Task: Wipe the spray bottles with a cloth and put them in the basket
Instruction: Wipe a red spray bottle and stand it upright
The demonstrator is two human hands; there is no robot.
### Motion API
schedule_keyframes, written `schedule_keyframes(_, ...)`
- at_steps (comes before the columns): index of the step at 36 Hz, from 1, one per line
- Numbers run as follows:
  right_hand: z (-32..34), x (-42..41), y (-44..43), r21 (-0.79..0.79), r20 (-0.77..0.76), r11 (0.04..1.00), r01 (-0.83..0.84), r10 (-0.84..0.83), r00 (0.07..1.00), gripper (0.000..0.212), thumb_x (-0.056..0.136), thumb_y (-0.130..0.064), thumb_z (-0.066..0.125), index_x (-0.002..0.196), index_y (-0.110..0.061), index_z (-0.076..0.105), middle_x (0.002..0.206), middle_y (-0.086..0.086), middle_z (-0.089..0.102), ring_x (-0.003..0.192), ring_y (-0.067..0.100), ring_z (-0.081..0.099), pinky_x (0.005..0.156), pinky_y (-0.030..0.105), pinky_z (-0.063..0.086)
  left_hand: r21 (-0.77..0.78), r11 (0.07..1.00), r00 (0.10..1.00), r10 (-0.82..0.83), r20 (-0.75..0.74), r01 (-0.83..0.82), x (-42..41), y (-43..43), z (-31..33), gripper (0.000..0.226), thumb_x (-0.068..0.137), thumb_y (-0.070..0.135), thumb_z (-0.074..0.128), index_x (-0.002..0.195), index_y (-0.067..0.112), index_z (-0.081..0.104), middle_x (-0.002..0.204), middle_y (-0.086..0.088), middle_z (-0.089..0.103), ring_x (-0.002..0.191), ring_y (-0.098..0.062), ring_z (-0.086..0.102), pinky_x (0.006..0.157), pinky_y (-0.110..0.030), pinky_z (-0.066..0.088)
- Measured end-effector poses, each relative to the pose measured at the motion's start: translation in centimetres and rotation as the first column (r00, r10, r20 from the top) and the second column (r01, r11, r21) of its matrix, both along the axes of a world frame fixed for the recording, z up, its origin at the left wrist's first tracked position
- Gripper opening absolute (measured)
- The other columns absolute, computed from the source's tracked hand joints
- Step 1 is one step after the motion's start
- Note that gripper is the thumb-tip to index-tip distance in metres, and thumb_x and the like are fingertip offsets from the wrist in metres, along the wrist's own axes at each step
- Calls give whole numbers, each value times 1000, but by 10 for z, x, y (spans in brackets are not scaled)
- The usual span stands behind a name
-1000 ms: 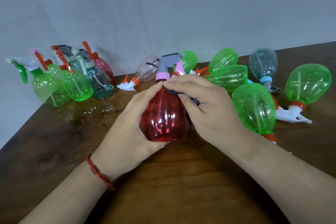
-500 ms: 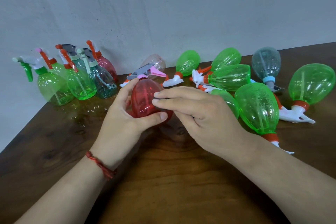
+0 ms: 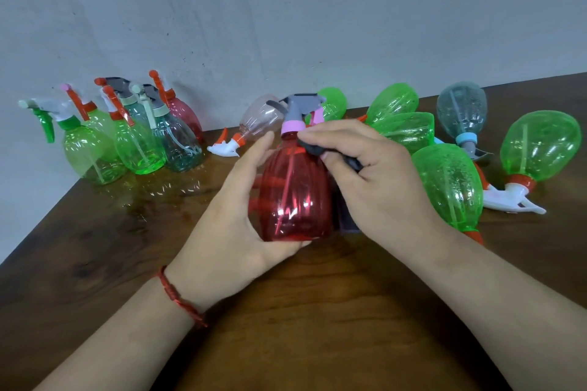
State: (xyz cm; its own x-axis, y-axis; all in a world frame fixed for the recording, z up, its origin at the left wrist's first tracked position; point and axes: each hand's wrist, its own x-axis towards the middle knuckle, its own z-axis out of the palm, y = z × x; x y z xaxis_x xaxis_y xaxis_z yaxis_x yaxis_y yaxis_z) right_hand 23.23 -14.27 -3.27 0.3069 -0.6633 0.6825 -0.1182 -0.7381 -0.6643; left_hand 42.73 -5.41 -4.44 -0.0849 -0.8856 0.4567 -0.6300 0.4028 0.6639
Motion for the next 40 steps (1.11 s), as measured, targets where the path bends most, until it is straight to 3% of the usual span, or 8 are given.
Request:
schedule_keyframes(5, 2, -1, 2, 13, 27, 1000, -9, 9, 1000, 37, 98, 6, 63, 121, -17, 79, 121, -8, 71, 120, 12, 65, 104, 30, 52, 2, 998, 998, -62, -32, 62, 1, 0, -1, 114, 74, 22, 100, 165, 24, 32, 163, 0, 43, 151, -28, 45, 120, -51, 44)
schedule_keyframes(11, -2, 1, 2, -71, -47, 997, -28, 25, 999, 38, 99, 9, 60, 121, -15, 79, 125, -7, 72, 123, 12, 66, 105, 34, 54, 8, 999, 999, -52, -13, 52, -1, 0, -5, 112, 75, 21, 99, 165, 26, 32, 162, 4, 45, 150, -25, 47, 119, -49, 46)
schedule_keyframes(20, -7, 2, 8, -174, -187, 981, -91, 58, 981, 36, 100, 6, 62, 120, -17, 80, 128, -8, 72, 122, 7, 66, 104, 30, 53, 37, 989, 977, 146, -158, -142, 7, -7, -9, 114, 66, 26, 104, 159, 44, 40, 151, 14, 58, 136, -13, 61, 112, -46, 53)
schedule_keyframes(26, -7, 4, 11, -245, -289, 955, -165, 91, 953, 35, 101, 4, 62, 122, -19, 80, 129, -8, 71, 122, 13, 66, 102, 36, 54, 52, 963, 940, 271, -210, -266, 14, -8, -1, 110, 63, 25, 103, 154, 45, 45, 138, 14, 65, 122, -5, 68, 105, -32, 57)
schedule_keyframes(29, -8, 4, 13, -283, -283, 945, -162, 80, 956, 34, 100, 4, 63, 121, -18, 80, 127, -6, 72, 121, 15, 65, 103, 37, 52, 71, 962, 929, 274, -250, -265, 13, -9, -2, 107, 65, 24, 104, 153, 44, 46, 138, 12, 66, 123, -8, 68, 107, -37, 56)
schedule_keyframes(33, -9, 6, 12, -306, -274, 941, -148, 61, 960, 33, 100, 4, 64, 119, -17, 80, 125, -6, 72, 120, 16, 64, 103, 37, 52, 57, 970, 945, 243, -219, -236, 11, -8, -3, 110, 67, 19, 103, 157, 40, 42, 141, 13, 64, 125, -7, 67, 106, -33, 57)
schedule_keyframes(37, -11, 9, 11, -308, -242, 945, -106, 30, 970, 31, 101, 1, 63, 118, -18, 81, 124, -6, 72, 118, 18, 65, 102, 34, 52, 17, 979, 975, 202, -96, -201, 14, -7, -6, 114, 67, 37, 100, 160, 44, 35, 153, 9, 55, 138, -16, 59, 112, -43, 53)
schedule_keyframes(40, -10, 9, 8, -261, -182, 963, -63, 15, 983, 33, 99, 4, 65, 118, -18, 81, 124, -7, 73, 118, 15, 66, 101, 32, 52, -2, 986, 985, 166, -50, -166, 12, -7, -8, 113, 71, 31, 101, 161, 39, 33, 157, 8, 50, 142, -19, 55, 114, -45, 51)
